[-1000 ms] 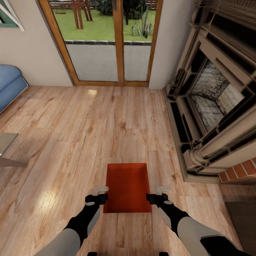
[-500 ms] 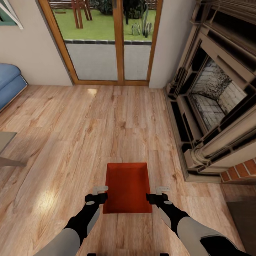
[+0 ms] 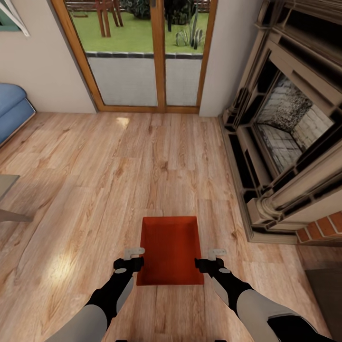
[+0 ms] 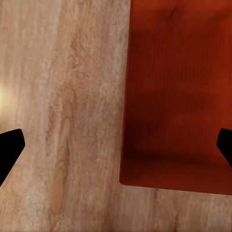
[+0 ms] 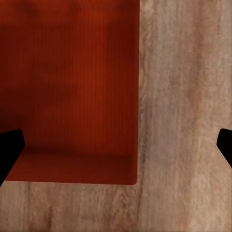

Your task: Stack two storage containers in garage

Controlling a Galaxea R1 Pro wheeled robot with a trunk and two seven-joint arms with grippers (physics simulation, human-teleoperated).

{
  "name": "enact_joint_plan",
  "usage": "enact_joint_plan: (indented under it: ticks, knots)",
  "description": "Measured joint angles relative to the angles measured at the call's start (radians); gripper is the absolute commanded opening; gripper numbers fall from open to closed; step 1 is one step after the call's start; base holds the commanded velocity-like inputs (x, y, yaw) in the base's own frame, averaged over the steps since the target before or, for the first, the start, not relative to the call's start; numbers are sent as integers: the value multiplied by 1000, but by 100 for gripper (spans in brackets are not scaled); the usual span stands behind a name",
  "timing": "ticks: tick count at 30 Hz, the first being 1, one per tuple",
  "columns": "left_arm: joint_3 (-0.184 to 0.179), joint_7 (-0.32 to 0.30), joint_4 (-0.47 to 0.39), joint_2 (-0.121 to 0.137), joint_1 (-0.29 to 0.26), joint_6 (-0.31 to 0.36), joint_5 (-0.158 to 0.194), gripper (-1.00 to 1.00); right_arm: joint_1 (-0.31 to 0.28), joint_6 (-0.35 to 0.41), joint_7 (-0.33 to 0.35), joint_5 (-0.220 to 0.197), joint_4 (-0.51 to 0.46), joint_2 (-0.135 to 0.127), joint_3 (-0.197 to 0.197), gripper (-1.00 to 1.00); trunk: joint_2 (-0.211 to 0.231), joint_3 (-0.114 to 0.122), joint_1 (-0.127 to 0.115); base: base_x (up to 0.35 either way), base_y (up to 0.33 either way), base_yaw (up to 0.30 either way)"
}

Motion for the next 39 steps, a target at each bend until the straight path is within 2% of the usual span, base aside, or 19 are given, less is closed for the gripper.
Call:
enact_joint_plan:
  ticks: [39]
  knots:
    - [0, 2, -4, 3, 0, 1, -8, 100, 0, -2, -12, 0, 0, -1, -1, 100, -273, -122, 150, 0, 0, 0]
